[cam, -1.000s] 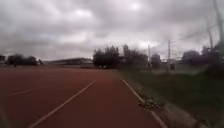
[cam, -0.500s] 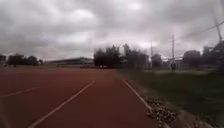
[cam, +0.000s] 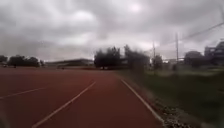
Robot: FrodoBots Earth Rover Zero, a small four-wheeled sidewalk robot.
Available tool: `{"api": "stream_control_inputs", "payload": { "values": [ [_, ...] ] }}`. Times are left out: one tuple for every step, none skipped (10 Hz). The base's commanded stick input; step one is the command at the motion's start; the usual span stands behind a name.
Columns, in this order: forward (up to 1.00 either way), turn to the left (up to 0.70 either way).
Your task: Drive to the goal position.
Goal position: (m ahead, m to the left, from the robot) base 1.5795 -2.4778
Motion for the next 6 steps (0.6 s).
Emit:
{"api": "stream_control_inputs", "payload": {
  "values": [
    [0.70, -0.19],
    [0.70, -0.09],
    [0.70, 0.00],
    [0.70, 0.00],
    [0.70, 0.00],
    [0.70, -0.01]
  ]
}}
